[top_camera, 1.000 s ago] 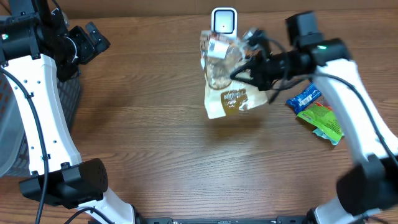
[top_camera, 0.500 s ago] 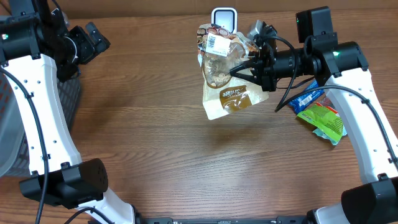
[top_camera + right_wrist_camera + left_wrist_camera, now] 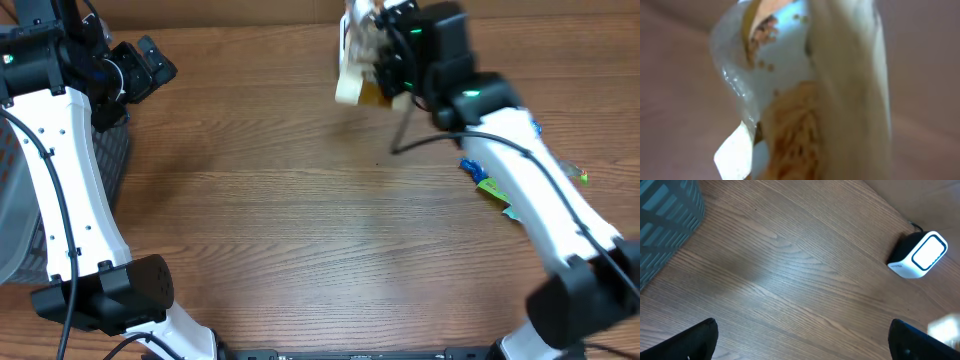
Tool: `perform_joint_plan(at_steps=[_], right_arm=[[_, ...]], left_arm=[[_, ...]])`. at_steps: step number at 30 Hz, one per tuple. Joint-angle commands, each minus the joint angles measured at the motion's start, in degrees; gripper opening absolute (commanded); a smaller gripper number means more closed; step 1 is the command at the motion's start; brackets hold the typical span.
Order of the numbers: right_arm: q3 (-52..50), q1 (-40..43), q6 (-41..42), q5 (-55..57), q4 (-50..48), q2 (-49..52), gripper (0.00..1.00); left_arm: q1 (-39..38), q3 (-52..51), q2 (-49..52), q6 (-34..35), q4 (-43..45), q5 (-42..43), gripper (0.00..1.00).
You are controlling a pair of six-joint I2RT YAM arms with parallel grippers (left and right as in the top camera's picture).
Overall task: Scan the item barcode
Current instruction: 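Hold the beige cookie bag against the scanner window with the right gripper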
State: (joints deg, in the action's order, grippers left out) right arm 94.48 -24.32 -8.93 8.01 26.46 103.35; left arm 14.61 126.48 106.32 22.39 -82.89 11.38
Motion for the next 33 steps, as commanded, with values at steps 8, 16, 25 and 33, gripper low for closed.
perform_joint_plan(at_steps=[8, 16, 25, 33], right_arm=[[-0.2, -1.6, -39.4, 39.1, -29.8, 16.3, 0.04], [-0.2, -0.7, -58.0, 38.1, -47.8, 24.7, 0.04], [-0.2, -0.3, -67.1, 29.3, -52.5, 28.5, 0.04], [-0.2, 1.4, -69.6, 24.7, -52.7, 28.8, 0.04]], left_arm=[[-0.4, 1.1, -0.2, 0.8, 0.0, 0.5, 1.0], [-0.4, 1.1, -0.2, 0.8, 0.0, 0.5, 1.0], [-0.4, 1.1, -0.2, 0.8, 0.0, 0.5, 1.0], [-0.4, 1.1, -0.2, 0.8, 0.0, 0.5, 1.0]])
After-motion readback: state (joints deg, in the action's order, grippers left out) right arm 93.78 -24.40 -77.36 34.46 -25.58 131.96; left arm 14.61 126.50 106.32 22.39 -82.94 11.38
